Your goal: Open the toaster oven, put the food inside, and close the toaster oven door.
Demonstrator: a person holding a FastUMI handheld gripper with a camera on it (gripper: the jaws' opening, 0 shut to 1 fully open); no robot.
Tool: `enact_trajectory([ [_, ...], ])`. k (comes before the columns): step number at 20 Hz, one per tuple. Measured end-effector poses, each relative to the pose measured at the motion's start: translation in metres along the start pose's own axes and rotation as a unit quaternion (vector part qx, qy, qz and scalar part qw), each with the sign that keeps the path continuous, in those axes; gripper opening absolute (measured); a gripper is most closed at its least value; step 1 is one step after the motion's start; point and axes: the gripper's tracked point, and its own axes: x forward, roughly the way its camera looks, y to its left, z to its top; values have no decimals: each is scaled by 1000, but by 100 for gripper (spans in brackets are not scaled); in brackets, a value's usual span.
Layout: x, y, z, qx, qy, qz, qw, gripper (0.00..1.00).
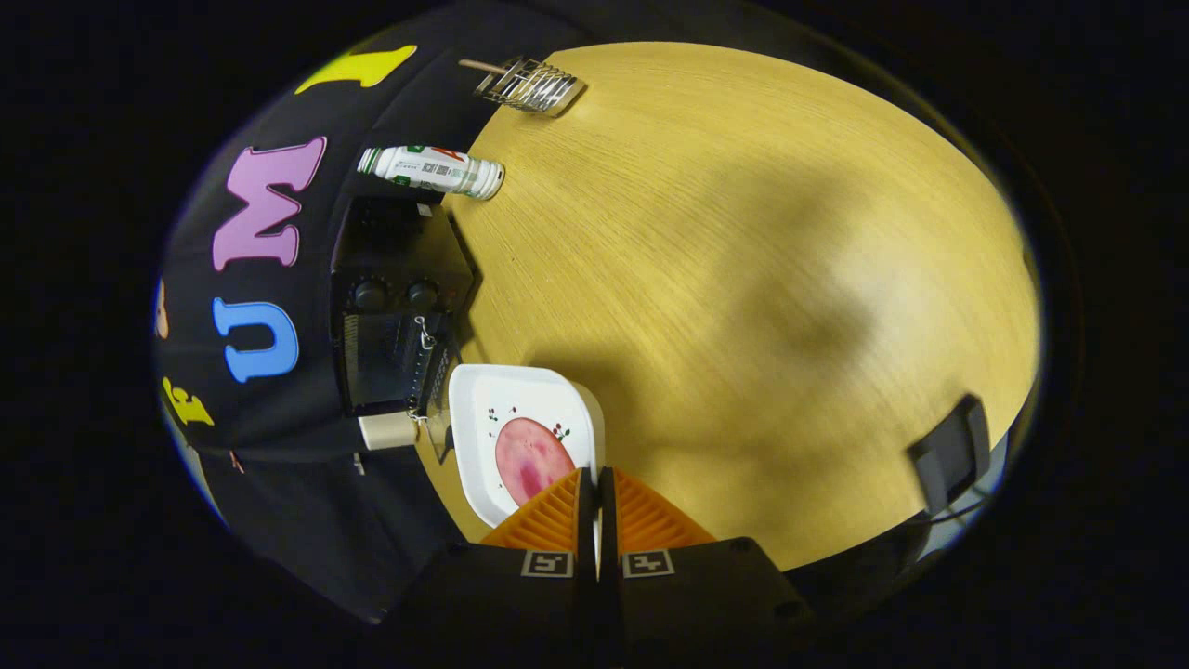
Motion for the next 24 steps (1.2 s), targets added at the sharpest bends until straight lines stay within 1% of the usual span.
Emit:
enact_trajectory([
  [3, 14, 18, -37, 28, -10, -1, 1000, 5],
  [6, 33, 52, -64, 60, -27, 7, 998, 5],
  [10, 63, 104, -82, 102, -70, 6, 992, 5],
  [13, 93, 145, -80, 127, -105, 10, 986, 5],
  [17, 129, 199, -69, 186, -152, 30, 970, 5],
  [20, 156, 227, -57, 214, -183, 27, 959, 5],
  [24, 188, 253, -36, 248, -222, 34, 942, 5],
])
